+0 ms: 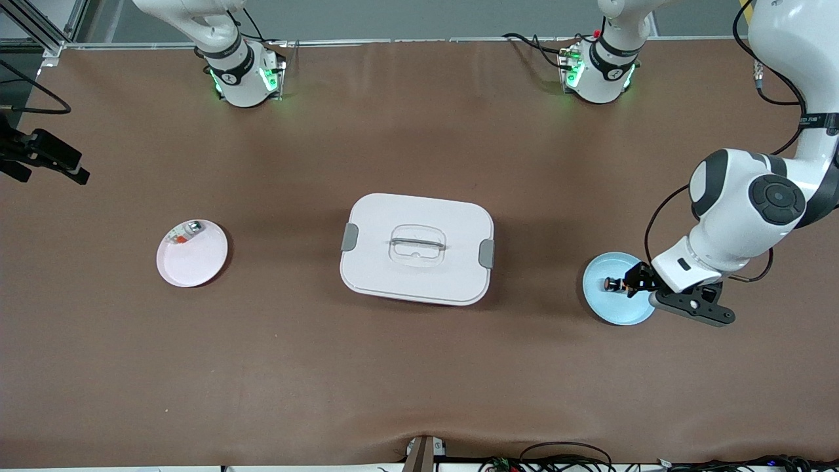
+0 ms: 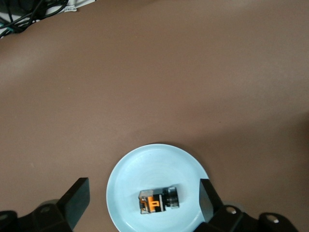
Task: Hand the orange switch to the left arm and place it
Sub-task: 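Lower the switch onto the blue plate and open the left gripper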
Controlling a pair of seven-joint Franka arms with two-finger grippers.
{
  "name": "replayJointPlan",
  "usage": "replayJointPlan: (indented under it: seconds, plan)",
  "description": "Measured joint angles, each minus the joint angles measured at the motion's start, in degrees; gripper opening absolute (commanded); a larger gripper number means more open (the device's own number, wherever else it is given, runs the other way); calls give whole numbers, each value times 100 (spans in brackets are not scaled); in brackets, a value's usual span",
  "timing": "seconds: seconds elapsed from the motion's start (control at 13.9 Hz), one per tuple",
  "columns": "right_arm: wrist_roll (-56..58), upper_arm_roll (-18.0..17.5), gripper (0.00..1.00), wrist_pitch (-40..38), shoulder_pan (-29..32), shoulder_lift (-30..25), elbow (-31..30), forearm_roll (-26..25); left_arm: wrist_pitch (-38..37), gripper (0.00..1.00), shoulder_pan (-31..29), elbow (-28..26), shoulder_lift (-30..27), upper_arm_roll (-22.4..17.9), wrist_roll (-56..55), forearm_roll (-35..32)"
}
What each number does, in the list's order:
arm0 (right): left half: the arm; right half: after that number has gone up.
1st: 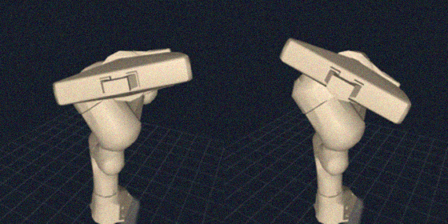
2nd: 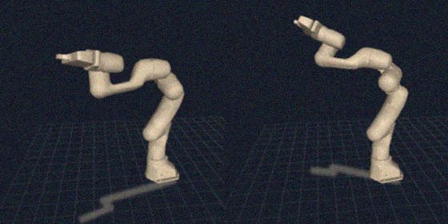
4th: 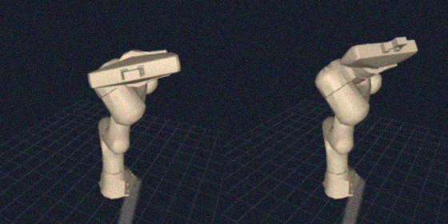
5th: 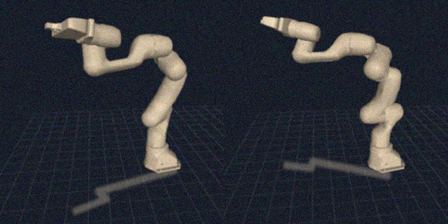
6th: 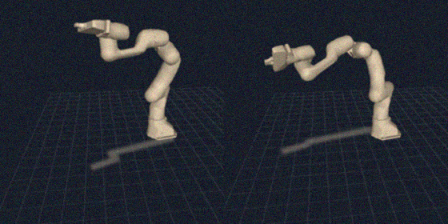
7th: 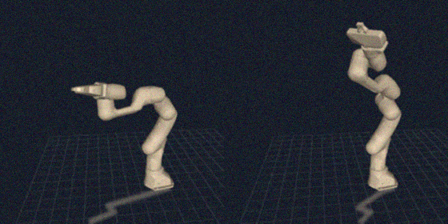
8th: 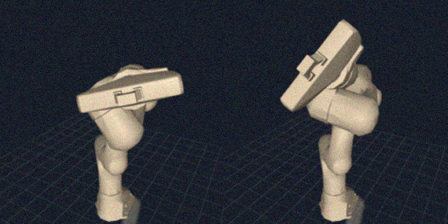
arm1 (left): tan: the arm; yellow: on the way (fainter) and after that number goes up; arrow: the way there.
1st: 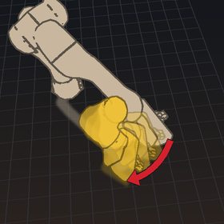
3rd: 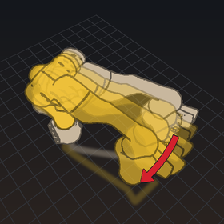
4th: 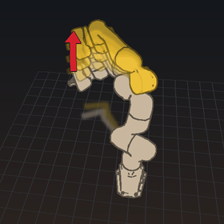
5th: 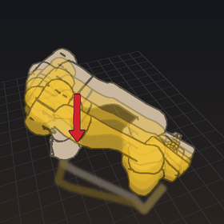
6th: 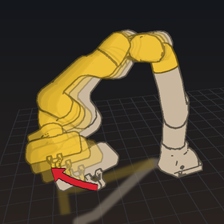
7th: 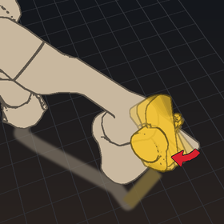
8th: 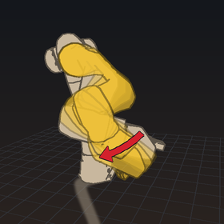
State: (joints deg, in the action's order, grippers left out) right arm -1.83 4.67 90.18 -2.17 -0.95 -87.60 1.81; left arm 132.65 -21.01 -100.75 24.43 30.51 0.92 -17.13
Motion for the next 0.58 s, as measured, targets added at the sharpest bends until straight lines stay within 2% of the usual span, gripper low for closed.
replayJointPlan:
  seconds: [0.29,0.58]
  plan:
    - [0,-1,100,-3,0,0,0,0,-582,100,62,318,-38,26,-1113,0]
    - [2,-4,100,-10,0,0,0,0,-1718,100,254,950,-141,64,-1273,2]
